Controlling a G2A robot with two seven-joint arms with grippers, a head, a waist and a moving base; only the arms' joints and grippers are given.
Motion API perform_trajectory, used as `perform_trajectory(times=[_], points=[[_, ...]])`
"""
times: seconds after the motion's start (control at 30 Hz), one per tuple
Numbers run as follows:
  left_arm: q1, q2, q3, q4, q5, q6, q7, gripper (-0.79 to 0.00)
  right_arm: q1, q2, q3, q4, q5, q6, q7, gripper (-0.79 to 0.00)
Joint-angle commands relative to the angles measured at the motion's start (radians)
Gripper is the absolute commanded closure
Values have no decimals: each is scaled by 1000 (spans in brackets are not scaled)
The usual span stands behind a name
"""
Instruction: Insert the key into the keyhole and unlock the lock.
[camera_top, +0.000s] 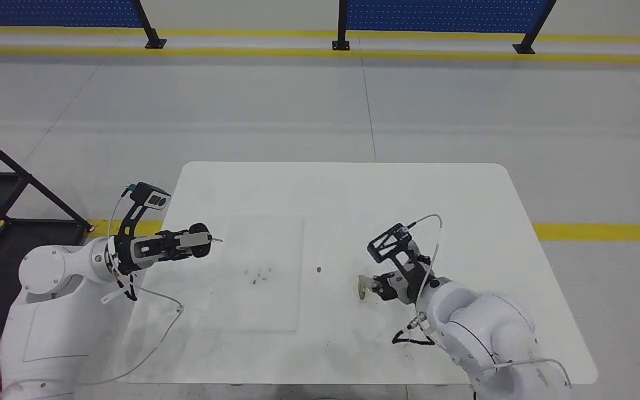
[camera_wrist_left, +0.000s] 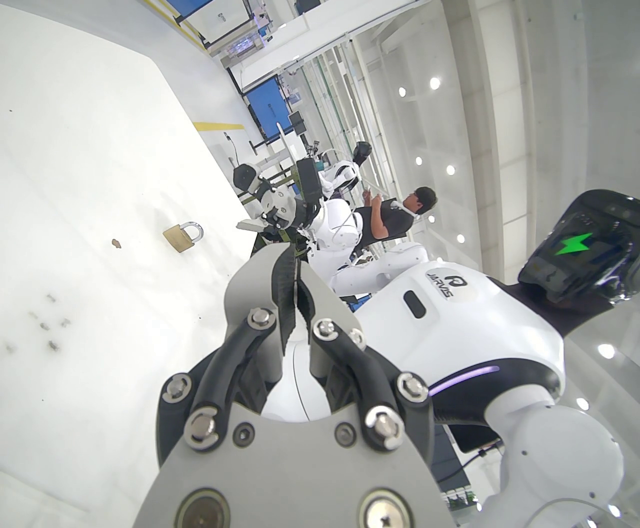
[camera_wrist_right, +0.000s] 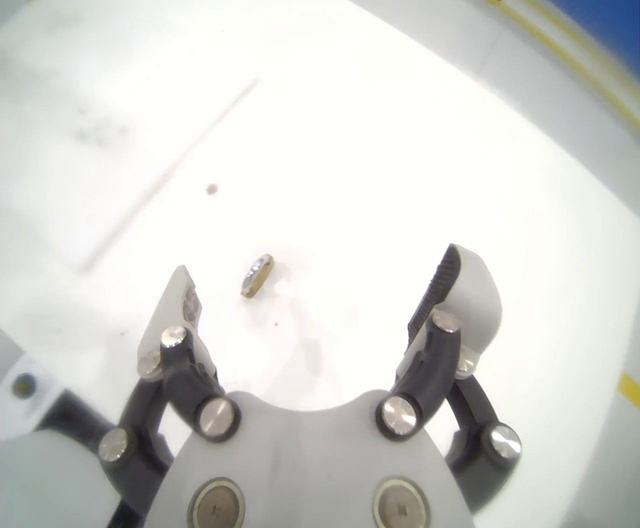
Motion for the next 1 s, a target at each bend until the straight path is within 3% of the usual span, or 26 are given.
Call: perform_trajectory(times=[0.0, 0.23, 0.7, 0.97], points=[[0, 0, 0, 0, 0, 0, 0, 0, 22, -6, -20, 20, 32, 50, 16, -785], [0, 0, 0, 0, 0, 0, 0, 0, 68, -20, -70, 62, 21, 200, 64, -785], [0, 0, 0, 0, 0, 0, 0, 0, 70, -20, -73, 71, 11, 193, 53, -785], [0, 0, 0, 0, 0, 0, 0, 0, 232, -37, -112, 93, 84, 275, 353, -785]])
